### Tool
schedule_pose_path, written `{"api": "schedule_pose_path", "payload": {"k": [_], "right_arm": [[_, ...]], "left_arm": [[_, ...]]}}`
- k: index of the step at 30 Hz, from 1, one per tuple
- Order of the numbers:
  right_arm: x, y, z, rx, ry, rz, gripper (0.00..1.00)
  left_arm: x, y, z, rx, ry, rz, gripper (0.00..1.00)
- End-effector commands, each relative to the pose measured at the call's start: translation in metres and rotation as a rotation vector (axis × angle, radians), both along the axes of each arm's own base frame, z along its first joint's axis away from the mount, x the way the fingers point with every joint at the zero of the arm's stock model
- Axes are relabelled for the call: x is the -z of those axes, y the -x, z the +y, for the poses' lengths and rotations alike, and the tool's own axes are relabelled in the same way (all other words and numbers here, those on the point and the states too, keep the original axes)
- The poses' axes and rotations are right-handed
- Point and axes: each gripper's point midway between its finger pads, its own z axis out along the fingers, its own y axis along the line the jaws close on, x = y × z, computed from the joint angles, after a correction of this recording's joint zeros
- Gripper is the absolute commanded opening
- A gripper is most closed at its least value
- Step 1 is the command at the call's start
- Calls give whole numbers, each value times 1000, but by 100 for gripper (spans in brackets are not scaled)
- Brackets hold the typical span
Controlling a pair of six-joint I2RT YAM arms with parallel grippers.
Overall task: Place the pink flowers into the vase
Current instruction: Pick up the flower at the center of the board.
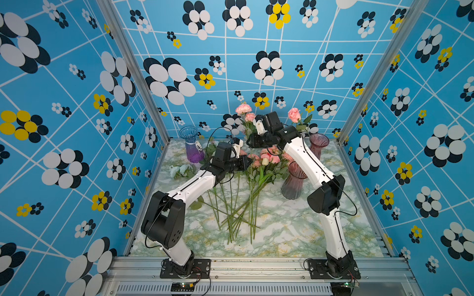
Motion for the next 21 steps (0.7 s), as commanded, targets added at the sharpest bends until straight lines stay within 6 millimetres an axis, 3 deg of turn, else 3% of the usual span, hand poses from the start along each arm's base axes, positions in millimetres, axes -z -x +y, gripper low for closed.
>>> {"api": "schedule_pose_path", "payload": {"k": [1,6,9,13,20,21], "right_arm": [[1,-5,4,-1,20,-20,41],[3,-8,8,0,6,-14,37],[-3,-9,9,3,-7,-27,30],[-12,-9,9,1,-17,-45,28],[-27,-4,7,-16,-25,-73,9],[-32,-3,6,-15,-24,-83,5]], "left_arm": [[-21,10,-3,29,28,-57,0],[-27,15,-7,41,35,-64,0],[-27,16,-9,49,38,-63,0],[-30,19,-12,59,45,-69,0],[-31,21,-10,57,34,-72,0],[-32,22,-10,56,31,-72,5]]}}
